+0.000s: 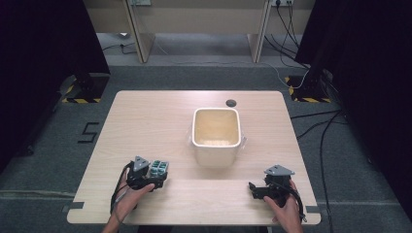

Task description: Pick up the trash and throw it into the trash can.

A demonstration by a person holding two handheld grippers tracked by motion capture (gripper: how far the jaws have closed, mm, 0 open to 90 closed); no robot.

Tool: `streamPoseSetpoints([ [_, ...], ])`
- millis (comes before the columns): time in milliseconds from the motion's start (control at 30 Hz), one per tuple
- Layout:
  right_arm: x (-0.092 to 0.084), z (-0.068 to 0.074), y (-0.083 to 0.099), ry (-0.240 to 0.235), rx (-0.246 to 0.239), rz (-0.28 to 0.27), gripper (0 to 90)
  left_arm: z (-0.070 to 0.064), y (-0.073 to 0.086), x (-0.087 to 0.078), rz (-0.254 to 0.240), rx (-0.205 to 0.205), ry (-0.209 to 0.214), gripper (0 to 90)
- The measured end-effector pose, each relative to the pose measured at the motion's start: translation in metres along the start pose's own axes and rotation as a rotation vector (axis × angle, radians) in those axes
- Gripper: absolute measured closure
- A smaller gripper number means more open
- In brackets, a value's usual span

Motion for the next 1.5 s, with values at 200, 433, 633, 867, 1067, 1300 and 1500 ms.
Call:
streamPoseSetpoints([
  [200,0.000,0.000,0.000,0.000,0.000,0.000,1.6,0.000,-0.005,0.008,0.022,0.006,-0.022,14.7],
  [433,0.000,0.000,0.000,0.001,0.001,0.000,1.6,0.003,-0.006,0.013,0.040,0.005,-0.042,14.9],
  [633,0.000,0.000,0.000,0.000,0.000,0.001,1.5,0.001,-0.006,0.016,0.045,0.014,-0.056,16.4],
  [867,0.000,0.000,0.000,-0.005,-0.005,0.001,1.4,0.003,-0.007,0.015,0.019,0.025,-0.053,33.6],
  [1067,0.000,0.001,0.000,-0.005,-0.005,0.001,1.4,0.005,-0.009,0.014,0.017,0.039,-0.046,33.7],
  [1300,0.000,0.001,0.000,-0.005,-0.005,0.002,1.4,0.006,-0.015,0.009,0.002,0.037,-0.023,33.7],
  [1500,0.000,0.001,0.000,-0.005,-0.005,0.001,1.4,0.006,-0.026,0.003,-0.013,0.040,0.013,33.7],
])
Point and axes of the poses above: each handheld gripper's, and its own axes: x roughly forward along the jaws, y roughly out of its underside, z roughly to its left, the point moved 3 cm from there along x, roughly forward along the jaws, and after that the axes turned 2 degrees about x, right-handed, at the moved point
